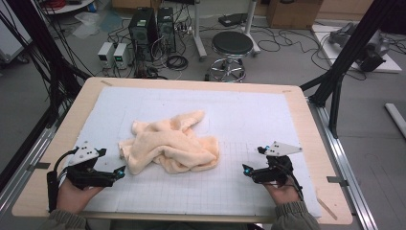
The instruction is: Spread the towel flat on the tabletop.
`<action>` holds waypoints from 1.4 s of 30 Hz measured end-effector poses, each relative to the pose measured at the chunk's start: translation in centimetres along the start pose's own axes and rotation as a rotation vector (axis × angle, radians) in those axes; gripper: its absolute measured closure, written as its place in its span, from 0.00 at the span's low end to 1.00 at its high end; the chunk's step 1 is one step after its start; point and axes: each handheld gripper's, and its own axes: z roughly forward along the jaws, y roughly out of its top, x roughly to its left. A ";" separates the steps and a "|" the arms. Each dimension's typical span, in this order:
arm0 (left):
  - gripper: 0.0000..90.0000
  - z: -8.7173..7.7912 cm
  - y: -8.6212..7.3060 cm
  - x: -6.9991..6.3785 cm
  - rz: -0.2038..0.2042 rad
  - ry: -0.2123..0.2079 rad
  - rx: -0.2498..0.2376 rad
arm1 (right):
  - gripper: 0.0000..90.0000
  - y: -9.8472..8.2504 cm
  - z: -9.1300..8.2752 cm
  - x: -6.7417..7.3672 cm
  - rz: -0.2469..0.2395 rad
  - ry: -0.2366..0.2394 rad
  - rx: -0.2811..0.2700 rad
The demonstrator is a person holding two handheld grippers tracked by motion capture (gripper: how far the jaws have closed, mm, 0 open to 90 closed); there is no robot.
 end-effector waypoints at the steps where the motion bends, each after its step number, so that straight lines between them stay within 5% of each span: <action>1: 0.07 0.1 0.0 0.0 -0.002 -0.002 0.000 | 0.12 0.0 0.0 0.0 0.002 -0.002 0.002; 25: 0.07 0.5 0.2 -0.1 0.009 -0.020 0.003 | 0.12 -0.2 -0.4 0.1 0.001 -0.009 -0.002; 33: 0.10 0.7 1.1 -0.5 0.027 -0.024 -0.002 | 0.12 2.0 -0.1 0.3 -0.034 0.022 -0.043; 42: 0.11 1.9 4.3 -1.6 0.073 -0.074 -0.033 | 0.12 5.7 1.8 1.1 -0.109 0.072 -0.049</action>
